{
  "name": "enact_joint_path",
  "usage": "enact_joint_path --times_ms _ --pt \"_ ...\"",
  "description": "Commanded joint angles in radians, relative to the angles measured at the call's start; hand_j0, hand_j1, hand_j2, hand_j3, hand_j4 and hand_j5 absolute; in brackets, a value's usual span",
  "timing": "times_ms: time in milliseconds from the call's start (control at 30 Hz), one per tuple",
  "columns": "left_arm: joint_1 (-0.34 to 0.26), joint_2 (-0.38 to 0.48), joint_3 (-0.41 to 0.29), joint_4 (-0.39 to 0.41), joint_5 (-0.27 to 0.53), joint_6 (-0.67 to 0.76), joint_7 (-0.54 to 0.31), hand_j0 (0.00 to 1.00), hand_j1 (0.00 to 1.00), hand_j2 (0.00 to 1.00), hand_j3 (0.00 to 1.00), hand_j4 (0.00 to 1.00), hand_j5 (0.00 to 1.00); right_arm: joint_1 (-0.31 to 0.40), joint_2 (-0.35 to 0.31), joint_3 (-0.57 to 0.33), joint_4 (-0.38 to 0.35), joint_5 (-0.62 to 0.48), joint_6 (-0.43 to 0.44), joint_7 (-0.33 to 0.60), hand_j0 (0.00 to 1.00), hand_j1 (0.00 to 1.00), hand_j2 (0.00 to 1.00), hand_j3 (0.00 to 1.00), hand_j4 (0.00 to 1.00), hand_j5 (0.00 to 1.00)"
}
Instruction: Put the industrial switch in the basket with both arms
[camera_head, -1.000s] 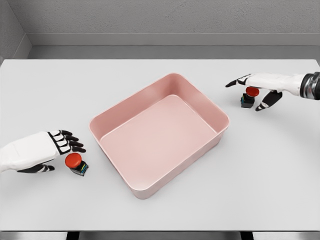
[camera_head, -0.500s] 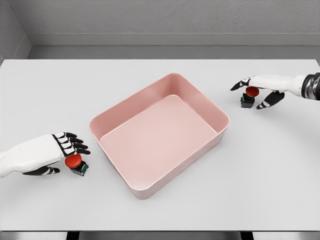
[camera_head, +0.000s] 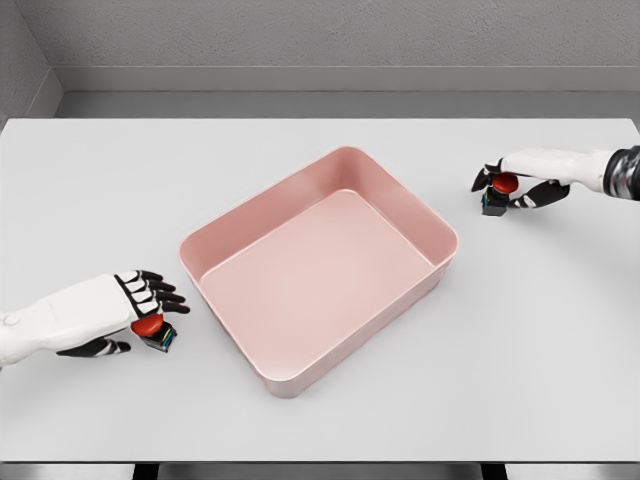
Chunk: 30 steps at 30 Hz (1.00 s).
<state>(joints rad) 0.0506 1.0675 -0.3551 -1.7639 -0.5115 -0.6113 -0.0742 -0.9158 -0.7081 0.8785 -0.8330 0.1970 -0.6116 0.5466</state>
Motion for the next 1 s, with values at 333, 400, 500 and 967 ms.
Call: enact_joint_path --times_ms 333,400,500,967 --pt "0.000 -0.040 -0.008 0.000 -0.032 0.000 0.001 0.88 0.88 0.88 0.88 0.88 0.88 -0.012 -0.002 -0.007 0.002 0.004 0.001 0.001 0.44 0.44 0.44 0.44 0.44 0.44" --pt "0.000 -0.040 -0.008 0.000 -0.032 0.000 0.001 0.88 0.88 0.88 0.88 0.88 0.88 -0.015 -0.004 -0.009 -0.011 0.002 0.001 0.003 0.44 0.44 0.44 0.44 0.44 0.44" --pt "0.000 -0.038 -0.007 0.000 -0.030 0.000 0.001 0.86 0.86 0.86 0.86 0.86 0.86 -0.025 -0.010 -0.009 -0.032 0.001 0.001 0.003 0.44 0.44 0.44 0.44 0.44 0.44" --pt "0.002 -0.047 -0.021 0.000 -0.028 0.000 0.004 0.63 0.63 0.63 0.63 0.63 0.63 -0.061 -0.080 -0.007 -0.166 -0.025 0.001 0.010 0.43 0.43 0.43 0.43 0.43 0.43"
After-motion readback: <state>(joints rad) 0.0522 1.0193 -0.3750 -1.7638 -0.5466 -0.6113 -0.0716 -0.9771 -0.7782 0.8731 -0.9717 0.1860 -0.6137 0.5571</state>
